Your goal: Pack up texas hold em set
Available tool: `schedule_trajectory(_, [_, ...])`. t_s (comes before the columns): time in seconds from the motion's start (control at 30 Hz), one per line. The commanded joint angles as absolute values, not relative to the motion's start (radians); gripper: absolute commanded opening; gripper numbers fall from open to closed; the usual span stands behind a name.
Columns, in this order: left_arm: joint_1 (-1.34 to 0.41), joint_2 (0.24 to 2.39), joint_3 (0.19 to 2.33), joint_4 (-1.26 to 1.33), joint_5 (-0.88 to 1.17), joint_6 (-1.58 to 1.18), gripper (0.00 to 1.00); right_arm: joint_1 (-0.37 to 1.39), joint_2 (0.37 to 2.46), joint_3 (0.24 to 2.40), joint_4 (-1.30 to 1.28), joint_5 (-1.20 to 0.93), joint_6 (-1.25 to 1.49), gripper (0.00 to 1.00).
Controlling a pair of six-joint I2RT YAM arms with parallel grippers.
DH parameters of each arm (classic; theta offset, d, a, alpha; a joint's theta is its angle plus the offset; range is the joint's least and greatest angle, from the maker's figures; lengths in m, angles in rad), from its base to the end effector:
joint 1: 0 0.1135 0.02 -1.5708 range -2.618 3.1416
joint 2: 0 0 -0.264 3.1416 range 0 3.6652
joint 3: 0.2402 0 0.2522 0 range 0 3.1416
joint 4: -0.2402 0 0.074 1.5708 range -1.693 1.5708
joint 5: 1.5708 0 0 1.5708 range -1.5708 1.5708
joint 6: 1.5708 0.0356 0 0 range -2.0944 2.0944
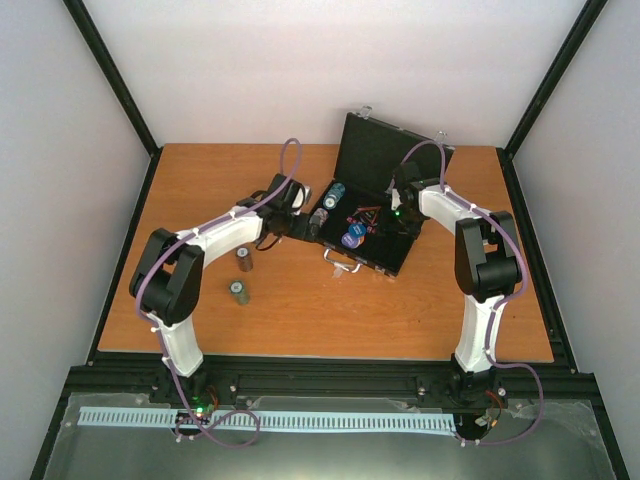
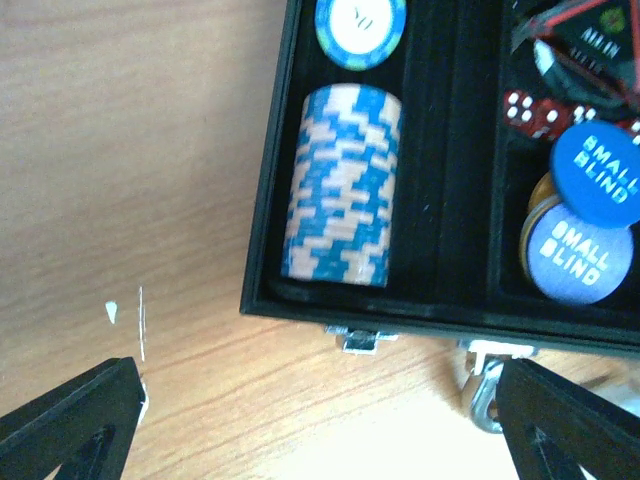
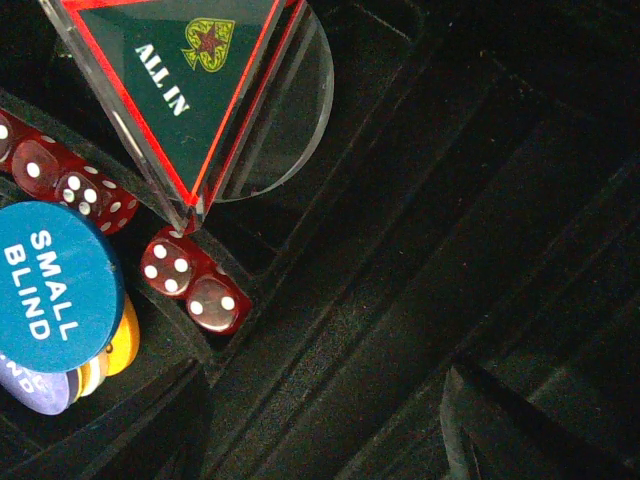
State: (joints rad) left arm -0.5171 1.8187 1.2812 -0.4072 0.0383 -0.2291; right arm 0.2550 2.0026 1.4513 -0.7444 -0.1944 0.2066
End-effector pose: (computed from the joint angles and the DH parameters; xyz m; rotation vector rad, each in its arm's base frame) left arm 0.3384 -0.1940 0.2068 0.3817 2.5217 -0.3464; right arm 0.3855 0.1076 0.1712 -0.1091 2.8942 0.3666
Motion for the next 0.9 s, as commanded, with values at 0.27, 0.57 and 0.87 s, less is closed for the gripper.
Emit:
schedule_trajectory(0.27, [-0.468,1.909,1.320,-0.475,-0.006,-0.207,1.00,0.248,2.005,1.437,-0.723,-0.202,0.206,0.64])
schedule_trajectory(0.57, [-0.440,1.960,1.360,-0.462,-0.021,-0.230,1.00,0.248,2.013,1.439,-0.725,-0.199,0.207,0.64])
schedule_trajectory(0.87, [-0.439,1.952,1.389,-0.474,0.023,-0.238,1.00,0.247,2.026,1.448,-0.726,-0.200,0.212,0.64])
